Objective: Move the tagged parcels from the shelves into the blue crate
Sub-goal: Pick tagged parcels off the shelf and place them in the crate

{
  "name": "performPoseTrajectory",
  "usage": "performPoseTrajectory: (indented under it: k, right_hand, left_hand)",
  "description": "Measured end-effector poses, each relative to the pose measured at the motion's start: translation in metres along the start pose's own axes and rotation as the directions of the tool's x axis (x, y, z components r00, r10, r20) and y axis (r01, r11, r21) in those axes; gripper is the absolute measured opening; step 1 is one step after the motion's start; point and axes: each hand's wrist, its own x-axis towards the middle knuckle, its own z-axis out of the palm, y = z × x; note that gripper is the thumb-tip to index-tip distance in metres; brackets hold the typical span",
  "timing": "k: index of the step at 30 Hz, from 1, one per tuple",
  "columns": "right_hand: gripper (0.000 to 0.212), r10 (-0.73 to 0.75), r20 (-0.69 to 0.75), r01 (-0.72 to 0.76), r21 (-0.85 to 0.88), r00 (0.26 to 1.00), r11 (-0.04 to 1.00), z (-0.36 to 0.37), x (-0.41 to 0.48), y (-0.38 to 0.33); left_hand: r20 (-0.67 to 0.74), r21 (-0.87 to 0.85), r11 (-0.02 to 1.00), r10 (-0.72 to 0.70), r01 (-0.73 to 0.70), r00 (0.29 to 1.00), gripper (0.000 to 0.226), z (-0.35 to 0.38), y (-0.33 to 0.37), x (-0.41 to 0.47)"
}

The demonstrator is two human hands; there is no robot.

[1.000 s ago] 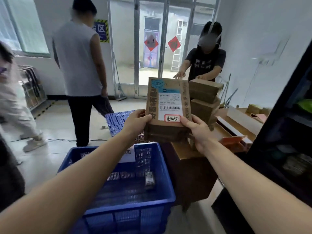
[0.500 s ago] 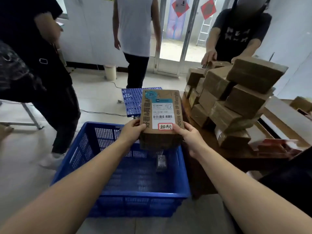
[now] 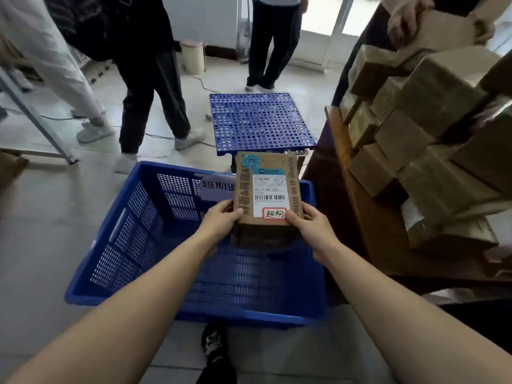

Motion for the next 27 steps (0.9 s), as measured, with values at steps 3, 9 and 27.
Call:
performPoseTrajectory:
  k: [3, 9, 27]
  right_hand:
    - [0.050, 0.031, -0.034, -0.032, -0.038, 0.999, 0.999, 0.007, 0.033, 0.010]
    - [0.037, 0.150, -0.053, -0.156, -0.113, 0.987, 0.981, 0.026, 0.103, 0.044]
    - [0.041, 0.415, -0.141, -0.436, -0.183, 0.899, 0.881, 0.058, 0.289, 0.269]
  left_hand:
    - [0.036, -0.002, 0.998, -0.056, 0.056, 0.998, 0.041, 0.006, -0.016, 0.041]
    - [0.061, 0.002, 0.980, -0.200, 0.200, 0.978, 0.037, 0.013, -0.060, 0.116]
    - [0.087, 0.084, 0.892, -0.450, 0.444, 0.889, 0.037, 0.072, -0.268, 0.292]
